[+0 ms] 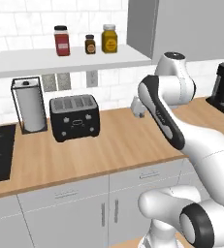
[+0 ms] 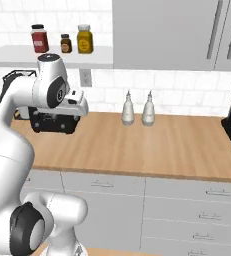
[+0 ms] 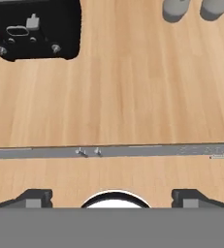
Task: Take a straw from the drawer in front and place it inside the glass cup on the dining counter.
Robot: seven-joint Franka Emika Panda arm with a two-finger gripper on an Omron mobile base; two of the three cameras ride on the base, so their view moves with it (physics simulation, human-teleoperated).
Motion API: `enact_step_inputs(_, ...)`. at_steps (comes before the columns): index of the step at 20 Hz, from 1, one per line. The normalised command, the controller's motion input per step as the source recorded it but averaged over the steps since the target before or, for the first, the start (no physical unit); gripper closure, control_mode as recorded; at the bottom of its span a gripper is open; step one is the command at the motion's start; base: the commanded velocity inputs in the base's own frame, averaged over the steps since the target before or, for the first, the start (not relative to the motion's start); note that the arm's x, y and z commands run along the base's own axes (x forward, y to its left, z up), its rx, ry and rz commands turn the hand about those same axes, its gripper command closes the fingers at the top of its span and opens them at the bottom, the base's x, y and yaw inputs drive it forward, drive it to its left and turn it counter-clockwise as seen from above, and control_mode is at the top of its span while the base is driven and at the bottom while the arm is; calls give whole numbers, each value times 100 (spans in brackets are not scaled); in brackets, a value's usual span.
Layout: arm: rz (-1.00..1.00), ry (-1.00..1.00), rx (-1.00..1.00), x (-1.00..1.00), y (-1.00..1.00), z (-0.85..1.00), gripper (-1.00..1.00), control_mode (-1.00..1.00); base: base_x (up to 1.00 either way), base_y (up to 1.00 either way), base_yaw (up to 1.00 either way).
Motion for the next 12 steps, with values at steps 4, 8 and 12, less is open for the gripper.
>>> enact_step_inputs(4, 0, 0, 0, 0, 0, 0, -100, 100, -37, 74, -44)
enact_step_inputs(8, 0, 0, 0, 0, 0, 0, -100, 100, -11, 75, -48)
enact_step_inputs(12, 0, 0, 0, 0, 0, 0, -100, 100, -1, 62, -46)
